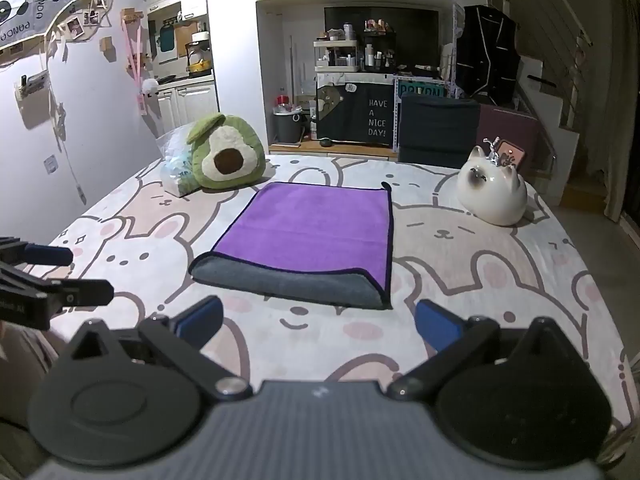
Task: Fold towel
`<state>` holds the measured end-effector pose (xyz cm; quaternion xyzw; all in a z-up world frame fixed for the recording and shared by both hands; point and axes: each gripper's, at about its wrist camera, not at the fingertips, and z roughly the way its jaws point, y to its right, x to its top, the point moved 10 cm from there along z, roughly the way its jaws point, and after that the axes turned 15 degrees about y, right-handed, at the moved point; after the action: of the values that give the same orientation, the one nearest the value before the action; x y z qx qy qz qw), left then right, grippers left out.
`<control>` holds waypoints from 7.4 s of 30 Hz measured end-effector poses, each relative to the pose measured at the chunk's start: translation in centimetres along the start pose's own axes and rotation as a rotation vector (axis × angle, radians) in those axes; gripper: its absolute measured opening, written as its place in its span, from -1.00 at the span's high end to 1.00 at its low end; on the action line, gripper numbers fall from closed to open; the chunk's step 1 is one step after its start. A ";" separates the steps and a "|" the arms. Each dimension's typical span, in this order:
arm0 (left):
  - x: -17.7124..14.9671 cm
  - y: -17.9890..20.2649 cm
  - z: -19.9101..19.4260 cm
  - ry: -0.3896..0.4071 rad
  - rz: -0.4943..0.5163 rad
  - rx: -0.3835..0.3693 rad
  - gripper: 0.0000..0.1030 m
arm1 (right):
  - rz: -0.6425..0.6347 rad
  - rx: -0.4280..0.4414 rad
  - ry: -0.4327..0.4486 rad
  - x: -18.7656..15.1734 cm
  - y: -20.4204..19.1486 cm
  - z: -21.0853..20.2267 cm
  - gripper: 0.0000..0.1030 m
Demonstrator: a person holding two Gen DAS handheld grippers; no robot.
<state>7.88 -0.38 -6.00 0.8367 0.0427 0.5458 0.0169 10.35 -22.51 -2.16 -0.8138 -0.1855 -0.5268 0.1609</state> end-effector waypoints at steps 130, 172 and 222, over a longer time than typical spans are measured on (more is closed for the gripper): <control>4.9 -2.5 8.5 0.026 0.131 0.107 -1.00 | -0.025 -0.070 0.013 2.3 2.1 5.0 -0.99; 1.6 -9.4 18.0 -0.028 -0.096 -0.029 -1.00 | -0.034 0.016 -0.071 -1.0 5.8 14.7 -0.99; -5.7 -9.9 23.8 -0.393 -0.009 -0.210 0.78 | -0.049 0.223 -0.434 -8.3 4.2 21.1 0.77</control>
<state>26.80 9.35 -21.52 0.9203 -0.0146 0.3738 0.1144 25.98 -17.65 -18.37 -0.8803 -0.2924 -0.3196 0.1935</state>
